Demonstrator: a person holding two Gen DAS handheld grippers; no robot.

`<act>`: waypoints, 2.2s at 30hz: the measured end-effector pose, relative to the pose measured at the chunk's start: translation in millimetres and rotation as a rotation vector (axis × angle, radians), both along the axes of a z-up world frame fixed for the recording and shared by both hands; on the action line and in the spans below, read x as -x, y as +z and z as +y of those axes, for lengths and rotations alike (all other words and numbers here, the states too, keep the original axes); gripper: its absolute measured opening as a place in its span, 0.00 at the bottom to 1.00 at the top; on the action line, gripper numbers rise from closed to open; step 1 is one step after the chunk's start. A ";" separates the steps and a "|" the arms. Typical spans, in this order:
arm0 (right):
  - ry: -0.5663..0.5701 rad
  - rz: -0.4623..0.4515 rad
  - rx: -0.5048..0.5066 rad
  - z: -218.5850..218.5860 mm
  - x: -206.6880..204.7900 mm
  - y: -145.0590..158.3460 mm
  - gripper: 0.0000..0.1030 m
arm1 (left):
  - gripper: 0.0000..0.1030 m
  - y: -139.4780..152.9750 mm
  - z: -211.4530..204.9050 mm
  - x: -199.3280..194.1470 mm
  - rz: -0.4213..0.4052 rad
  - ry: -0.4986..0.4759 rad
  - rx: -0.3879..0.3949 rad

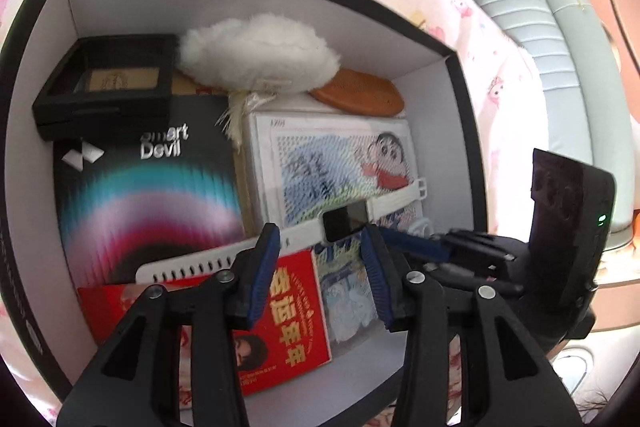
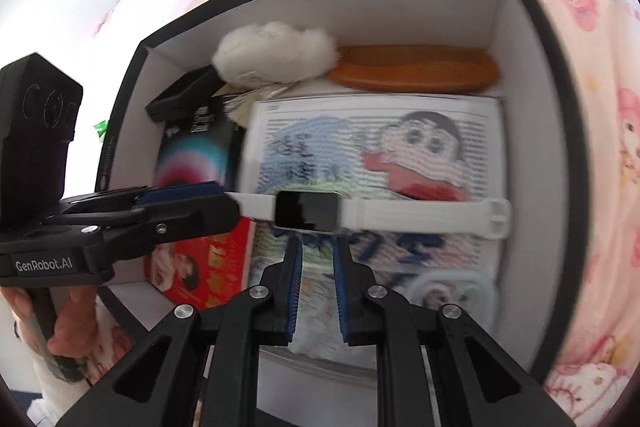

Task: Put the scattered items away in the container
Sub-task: 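Open both grippers to release the watch band in the box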

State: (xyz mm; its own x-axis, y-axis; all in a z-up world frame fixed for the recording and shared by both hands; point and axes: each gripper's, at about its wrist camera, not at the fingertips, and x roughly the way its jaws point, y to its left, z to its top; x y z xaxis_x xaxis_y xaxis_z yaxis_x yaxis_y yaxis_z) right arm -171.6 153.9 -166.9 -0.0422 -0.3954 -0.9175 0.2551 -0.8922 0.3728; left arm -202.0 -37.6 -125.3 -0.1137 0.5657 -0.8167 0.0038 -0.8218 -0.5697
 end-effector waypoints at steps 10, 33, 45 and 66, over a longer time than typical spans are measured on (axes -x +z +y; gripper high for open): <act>-0.048 -0.054 0.101 -15.3 12.0 -11.1 0.13 | 0.45 -0.8 -4.2 6.0 0.013 0.040 -0.001; -0.164 0.054 0.059 -1.3 48.9 0.1 0.13 | 0.51 -29.4 12.8 14.8 -0.045 0.025 0.013; -0.123 0.157 0.013 4.9 26.4 25.7 0.13 | 0.56 -0.9 -45.6 5.7 0.053 0.183 -0.021; 0.047 0.046 0.048 -41.7 -10.7 6.6 0.13 | 0.63 -42.2 -36.9 0.1 -0.113 0.112 -0.120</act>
